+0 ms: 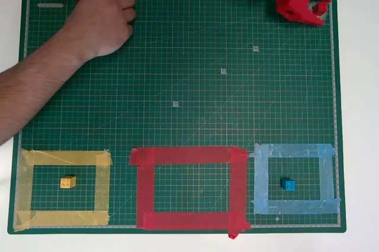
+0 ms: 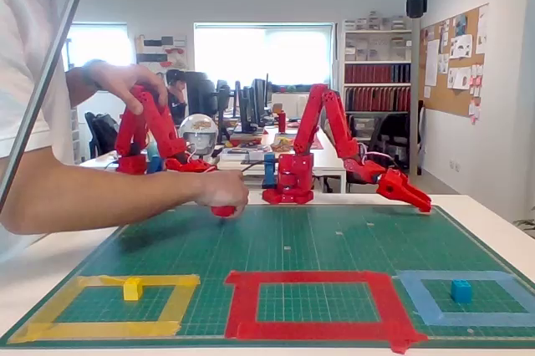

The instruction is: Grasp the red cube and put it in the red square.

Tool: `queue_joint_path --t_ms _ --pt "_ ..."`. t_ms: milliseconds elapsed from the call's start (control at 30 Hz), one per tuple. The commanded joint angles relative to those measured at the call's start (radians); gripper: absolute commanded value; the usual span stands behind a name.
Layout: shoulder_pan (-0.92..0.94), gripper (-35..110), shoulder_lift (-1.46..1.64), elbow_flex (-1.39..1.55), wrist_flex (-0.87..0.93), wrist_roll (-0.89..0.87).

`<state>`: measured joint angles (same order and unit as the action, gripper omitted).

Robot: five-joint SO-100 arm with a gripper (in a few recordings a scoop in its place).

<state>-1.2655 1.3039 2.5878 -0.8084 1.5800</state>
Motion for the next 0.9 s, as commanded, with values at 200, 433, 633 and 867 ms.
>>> queue_joint_path --t_ms 200,433,633,867 --pt "-0.040 25 0.008 -0.023 0.006 0.005" --pt "-0.066 25 0.018 -0.006 0.006 0.012" --pt "-0.067 25 0.020 -0.002 0.006 0.012" --pt "-0.058 22 0.020 -0.002 0.006 0.014"
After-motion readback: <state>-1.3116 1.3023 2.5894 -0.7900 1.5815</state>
